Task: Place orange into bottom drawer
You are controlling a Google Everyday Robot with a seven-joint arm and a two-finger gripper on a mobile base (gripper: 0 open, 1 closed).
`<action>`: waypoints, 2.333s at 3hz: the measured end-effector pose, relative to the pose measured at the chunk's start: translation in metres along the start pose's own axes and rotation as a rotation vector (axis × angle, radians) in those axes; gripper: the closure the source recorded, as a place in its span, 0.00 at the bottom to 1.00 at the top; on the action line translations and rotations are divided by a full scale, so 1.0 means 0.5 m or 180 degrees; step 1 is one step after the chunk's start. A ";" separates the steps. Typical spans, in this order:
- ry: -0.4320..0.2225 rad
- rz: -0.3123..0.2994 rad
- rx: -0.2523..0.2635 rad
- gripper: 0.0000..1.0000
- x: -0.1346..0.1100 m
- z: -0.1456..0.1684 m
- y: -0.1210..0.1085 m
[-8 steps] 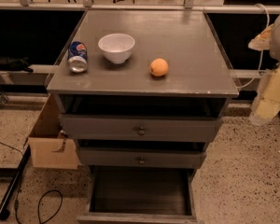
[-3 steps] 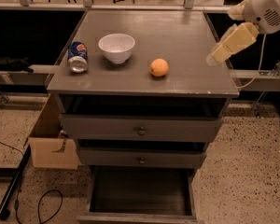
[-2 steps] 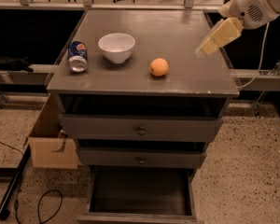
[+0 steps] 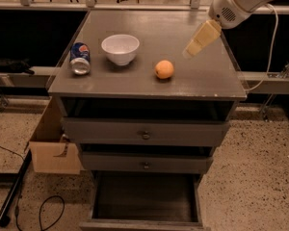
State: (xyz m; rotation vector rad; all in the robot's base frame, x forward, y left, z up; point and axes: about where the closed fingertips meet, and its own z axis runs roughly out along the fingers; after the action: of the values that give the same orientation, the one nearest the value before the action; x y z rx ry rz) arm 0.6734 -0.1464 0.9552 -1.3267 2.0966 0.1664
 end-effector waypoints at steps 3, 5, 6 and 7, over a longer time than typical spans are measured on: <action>-0.0383 0.0081 -0.0379 0.00 0.007 0.081 -0.004; -0.0754 0.0115 -0.0951 0.00 -0.004 0.172 0.010; -0.0701 -0.0024 -0.1101 0.00 -0.027 0.209 0.042; -0.0636 -0.0109 -0.1182 0.00 -0.033 0.234 0.067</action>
Offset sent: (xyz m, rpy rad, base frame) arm 0.0221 0.0168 -0.0246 0.1306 0.0050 0.0357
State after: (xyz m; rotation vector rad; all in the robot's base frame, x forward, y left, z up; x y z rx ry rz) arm 0.7023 -0.0679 0.8653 -1.4866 1.9320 0.6727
